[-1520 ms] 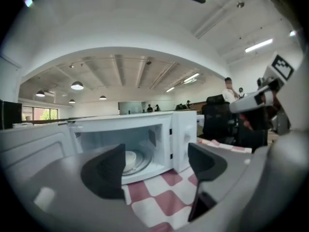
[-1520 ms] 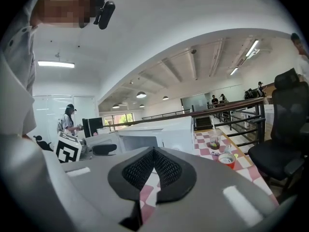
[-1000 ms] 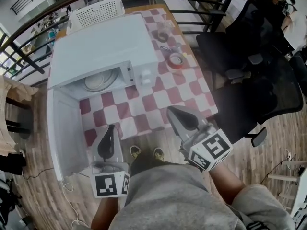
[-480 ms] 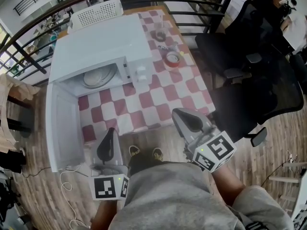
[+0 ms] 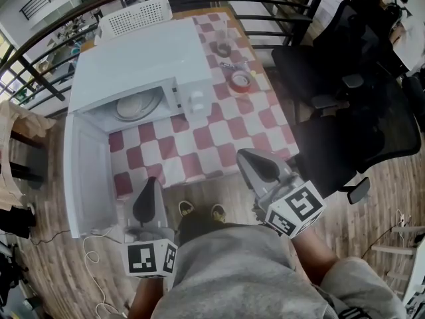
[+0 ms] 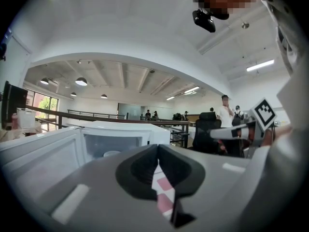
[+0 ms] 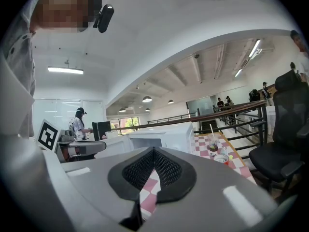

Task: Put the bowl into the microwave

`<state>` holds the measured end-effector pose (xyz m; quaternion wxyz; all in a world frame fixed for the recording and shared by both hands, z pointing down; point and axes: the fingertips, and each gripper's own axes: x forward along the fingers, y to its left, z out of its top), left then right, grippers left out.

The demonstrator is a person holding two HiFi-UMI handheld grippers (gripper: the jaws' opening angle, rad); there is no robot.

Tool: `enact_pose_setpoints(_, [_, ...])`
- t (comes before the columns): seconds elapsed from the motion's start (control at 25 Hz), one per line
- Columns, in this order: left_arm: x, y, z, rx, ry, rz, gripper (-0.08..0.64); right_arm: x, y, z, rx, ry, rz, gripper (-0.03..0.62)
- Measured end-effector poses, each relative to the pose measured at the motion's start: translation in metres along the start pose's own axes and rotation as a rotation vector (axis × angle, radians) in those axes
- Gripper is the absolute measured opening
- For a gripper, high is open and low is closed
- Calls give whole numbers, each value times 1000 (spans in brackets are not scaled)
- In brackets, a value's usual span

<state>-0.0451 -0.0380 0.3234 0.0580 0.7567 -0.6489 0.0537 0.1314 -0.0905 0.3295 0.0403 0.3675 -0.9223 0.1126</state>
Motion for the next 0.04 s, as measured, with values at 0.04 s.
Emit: enact_pose_setpoints(0.04, [0,0,-1,2,3,-2,12,0,0,-1,2,2,-1,0])
